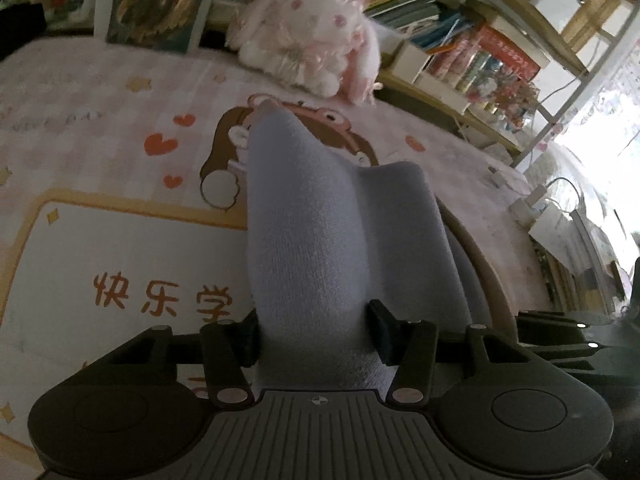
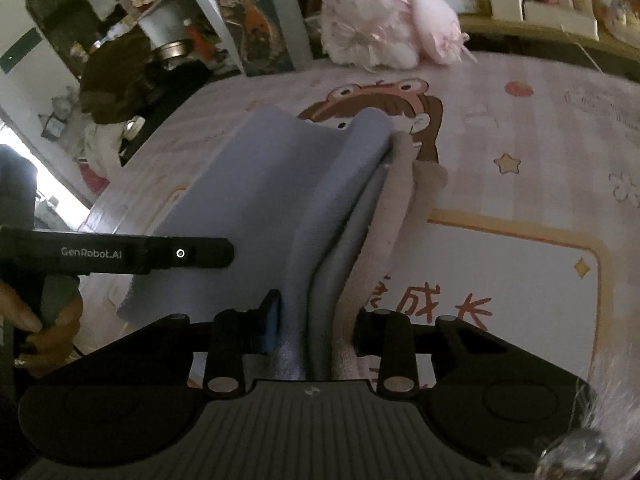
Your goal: Fold clothes
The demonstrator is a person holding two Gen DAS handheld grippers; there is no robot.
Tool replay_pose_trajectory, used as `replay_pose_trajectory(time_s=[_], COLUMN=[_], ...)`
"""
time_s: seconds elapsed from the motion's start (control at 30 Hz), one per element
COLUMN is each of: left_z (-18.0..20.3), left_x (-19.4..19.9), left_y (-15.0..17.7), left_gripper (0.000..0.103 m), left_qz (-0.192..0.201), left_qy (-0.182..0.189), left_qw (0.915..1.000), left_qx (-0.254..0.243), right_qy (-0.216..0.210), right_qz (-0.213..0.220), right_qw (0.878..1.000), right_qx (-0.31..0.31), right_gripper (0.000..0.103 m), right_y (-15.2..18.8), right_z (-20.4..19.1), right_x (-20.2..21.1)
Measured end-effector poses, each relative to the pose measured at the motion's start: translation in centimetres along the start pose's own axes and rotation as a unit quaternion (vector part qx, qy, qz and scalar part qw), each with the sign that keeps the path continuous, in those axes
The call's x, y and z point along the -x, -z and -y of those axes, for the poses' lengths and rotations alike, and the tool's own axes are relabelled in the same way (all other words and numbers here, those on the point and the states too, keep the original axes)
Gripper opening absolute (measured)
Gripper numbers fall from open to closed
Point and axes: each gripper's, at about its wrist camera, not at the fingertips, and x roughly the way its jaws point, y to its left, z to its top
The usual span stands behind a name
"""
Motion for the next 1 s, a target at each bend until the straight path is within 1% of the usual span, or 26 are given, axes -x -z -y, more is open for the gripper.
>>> replay_pose_trajectory(time_s=[0.2,0.33,0.47,0.63,0.8,0.9,1.0], left_z=[1.4,1.5,0.8,-1.4,-5.2,-7.4,-9.9], left_x=[1.3,2.2,2.6,2.8,3.8,4.3,4.5], left_y=[-0.1,-0.4,-0.6,-1.2,-2.4,-3.1,-3.9], left_gripper=[0.051,0.051,0.051,0.051,0.051,0.051,0.051], left_qz=[0.031,0.047,0.054,0.052,0.042,0.039,0.034], left_qy=[-0.004,-0.002,0.008,0.028,0.046,0.056,0.069], left_qw=[0.9994,0.9987,0.9982,0.9978,0.9966,0.9952,0.9941], left_qx=[-0.014,-0.019,-0.022,-0.031,-0.054,-0.07,-0.076], right_qy=[-0.001,-0.002,0.004,0.025,0.048,0.059,0.074], right_qz=[0.031,0.048,0.056,0.059,0.066,0.069,0.075], right_qw=[0.999,0.998,0.997,0.997,0.996,0.996,0.994], right_qx=[0.029,0.046,0.05,0.045,0.024,0.023,0.018], right_gripper=[0.03,0.03,0.03,0.03,0.03,0.03,0.03], right_y=[0.0,-0.4,-0.8,-1.1,-1.3,-1.4,-1.8], right_z=[-0.3,-0.8,-1.7,-3.6,-7.2,-9.9,-12.2], right_x=[1.4,2.1,2.1,1.1,-1.0,-2.6,-4.1])
